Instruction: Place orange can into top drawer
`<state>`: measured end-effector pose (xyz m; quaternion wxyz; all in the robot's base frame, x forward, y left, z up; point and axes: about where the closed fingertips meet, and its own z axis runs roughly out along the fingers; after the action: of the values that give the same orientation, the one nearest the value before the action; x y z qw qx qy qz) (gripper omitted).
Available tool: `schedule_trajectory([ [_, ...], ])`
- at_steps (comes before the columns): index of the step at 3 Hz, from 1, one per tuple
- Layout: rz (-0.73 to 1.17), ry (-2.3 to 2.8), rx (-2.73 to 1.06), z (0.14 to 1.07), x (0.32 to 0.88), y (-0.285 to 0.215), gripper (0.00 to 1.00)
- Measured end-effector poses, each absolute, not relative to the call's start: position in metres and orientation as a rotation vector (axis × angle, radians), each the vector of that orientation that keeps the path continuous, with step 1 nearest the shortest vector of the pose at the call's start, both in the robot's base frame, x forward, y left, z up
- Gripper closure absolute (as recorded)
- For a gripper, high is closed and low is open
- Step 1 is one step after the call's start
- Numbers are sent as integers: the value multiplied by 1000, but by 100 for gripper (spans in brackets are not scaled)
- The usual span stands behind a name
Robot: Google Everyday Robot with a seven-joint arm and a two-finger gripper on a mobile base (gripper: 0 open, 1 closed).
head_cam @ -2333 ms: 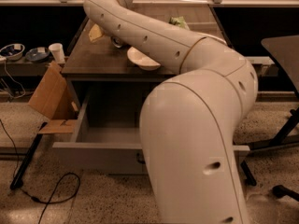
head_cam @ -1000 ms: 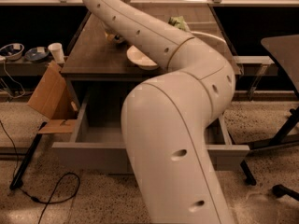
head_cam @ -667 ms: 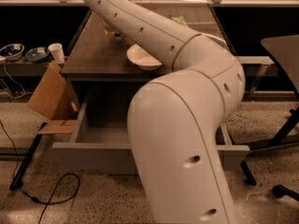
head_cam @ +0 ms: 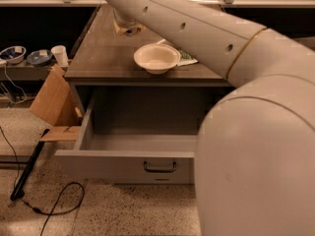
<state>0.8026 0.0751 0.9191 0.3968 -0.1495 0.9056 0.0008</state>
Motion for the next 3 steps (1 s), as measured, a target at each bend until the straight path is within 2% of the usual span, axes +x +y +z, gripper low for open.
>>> schedule_trajectory([
  [2, 120, 2337, -450, 921, 705, 25, 100],
  [3, 221, 2344, -516, 914, 674, 12, 100],
])
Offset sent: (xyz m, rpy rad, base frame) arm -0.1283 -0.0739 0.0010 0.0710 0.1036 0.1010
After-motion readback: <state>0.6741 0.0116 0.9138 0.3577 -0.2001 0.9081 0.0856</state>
